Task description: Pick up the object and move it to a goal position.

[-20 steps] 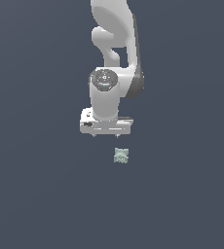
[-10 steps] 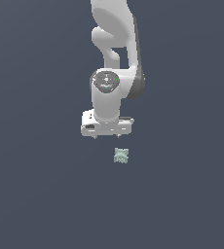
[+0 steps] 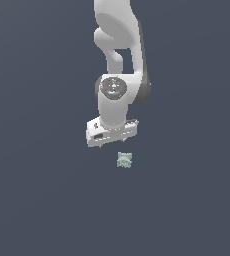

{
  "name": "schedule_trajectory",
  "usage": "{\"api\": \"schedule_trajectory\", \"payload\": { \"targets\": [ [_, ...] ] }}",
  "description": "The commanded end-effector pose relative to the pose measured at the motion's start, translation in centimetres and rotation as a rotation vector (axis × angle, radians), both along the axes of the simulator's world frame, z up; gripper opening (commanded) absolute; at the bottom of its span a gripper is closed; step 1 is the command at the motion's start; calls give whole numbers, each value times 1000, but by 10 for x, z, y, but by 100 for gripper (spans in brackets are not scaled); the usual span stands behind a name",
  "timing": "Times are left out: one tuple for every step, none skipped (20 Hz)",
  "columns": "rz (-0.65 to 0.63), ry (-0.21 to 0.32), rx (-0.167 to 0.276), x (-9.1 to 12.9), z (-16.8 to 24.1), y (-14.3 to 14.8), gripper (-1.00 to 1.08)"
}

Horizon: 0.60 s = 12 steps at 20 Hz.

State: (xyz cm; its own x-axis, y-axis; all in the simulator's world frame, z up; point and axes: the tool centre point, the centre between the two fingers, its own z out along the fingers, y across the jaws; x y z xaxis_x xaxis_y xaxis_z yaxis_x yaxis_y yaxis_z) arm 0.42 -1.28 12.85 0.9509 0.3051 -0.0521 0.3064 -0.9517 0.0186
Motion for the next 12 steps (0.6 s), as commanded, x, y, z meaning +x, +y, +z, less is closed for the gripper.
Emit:
{"api": "schedule_trajectory", "payload": {
  "targets": [
    [75, 1, 3, 2, -3, 4, 100],
    [106, 1, 5, 3, -4, 5, 100],
    [136, 1, 6, 4, -5, 7, 100],
    [166, 1, 7, 5, -6, 8, 100],
    [197, 1, 9, 6, -7, 9, 100],
    [227, 1, 10, 7, -8, 11, 100],
    [257, 1, 12, 8, -9, 12, 100],
    [288, 1, 13, 9, -10, 14, 100],
    [318, 1, 15, 10, -11, 15, 100],
    [348, 1, 16, 11, -13, 17, 100],
    [378, 1, 18, 12, -14, 18, 100],
    [409, 1, 19, 13, -15, 20, 100]
  ]
}}
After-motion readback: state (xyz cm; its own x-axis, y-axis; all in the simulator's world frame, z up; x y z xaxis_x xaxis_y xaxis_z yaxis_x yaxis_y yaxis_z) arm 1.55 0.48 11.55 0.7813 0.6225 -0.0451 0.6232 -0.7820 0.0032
